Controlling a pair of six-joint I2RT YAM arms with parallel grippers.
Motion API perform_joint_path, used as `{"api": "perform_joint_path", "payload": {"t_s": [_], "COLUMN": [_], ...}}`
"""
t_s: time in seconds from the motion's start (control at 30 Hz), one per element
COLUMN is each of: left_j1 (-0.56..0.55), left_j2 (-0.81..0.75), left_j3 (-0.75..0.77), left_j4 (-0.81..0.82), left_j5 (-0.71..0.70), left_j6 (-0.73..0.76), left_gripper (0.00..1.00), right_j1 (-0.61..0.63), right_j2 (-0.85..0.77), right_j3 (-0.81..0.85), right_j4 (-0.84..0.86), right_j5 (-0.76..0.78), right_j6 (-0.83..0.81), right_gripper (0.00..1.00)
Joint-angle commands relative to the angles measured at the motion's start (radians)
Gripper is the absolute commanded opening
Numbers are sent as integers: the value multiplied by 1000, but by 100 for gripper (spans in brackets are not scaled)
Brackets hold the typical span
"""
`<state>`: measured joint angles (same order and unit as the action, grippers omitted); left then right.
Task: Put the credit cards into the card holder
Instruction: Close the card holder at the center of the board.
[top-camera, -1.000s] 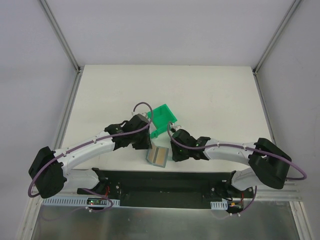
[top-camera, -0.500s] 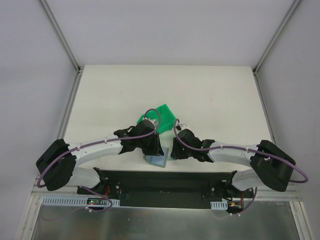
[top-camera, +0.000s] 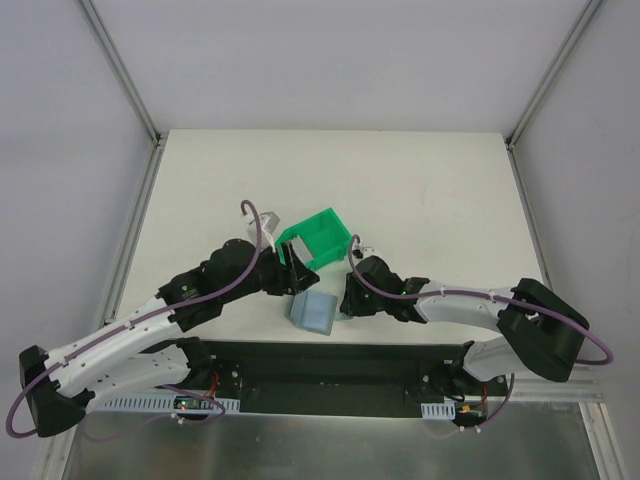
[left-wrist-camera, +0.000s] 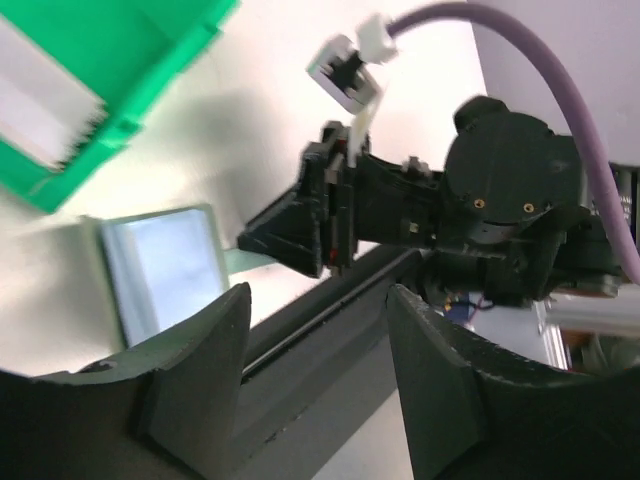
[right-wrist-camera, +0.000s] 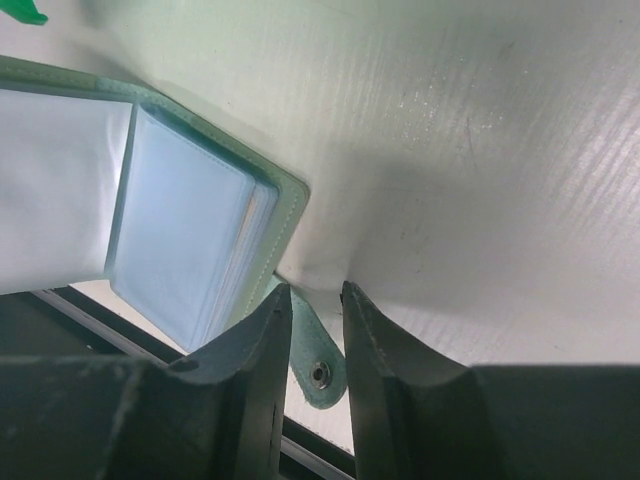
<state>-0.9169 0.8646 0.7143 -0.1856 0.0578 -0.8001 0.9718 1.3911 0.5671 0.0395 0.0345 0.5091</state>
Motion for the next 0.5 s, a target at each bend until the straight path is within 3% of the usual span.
{"api": "perform_joint_path", "payload": {"t_s": [0.0, 0.1, 0.17, 0.47], "left_j1": [19, 56, 58, 58], "left_j2": [-52, -12, 31, 62], "left_j3": [-25, -85, -110, -225], "left_j4": [-233, -233, -219, 70], "left_j5": [-237, -162, -139, 22], "left_j6": [19, -17, -40, -80], "left_gripper": [57, 57, 51, 43], "right_j1": [-4, -4, -4, -4], "right_j2": [42, 46, 48, 52], "right_j3": [20, 24, 22, 30], "right_j4": [-35, -35, -35, -35], "right_j5": [-18, -19, -18, -21], "right_j6": [-3, -3, -3, -4], "right_gripper": [30, 30, 30, 30]}}
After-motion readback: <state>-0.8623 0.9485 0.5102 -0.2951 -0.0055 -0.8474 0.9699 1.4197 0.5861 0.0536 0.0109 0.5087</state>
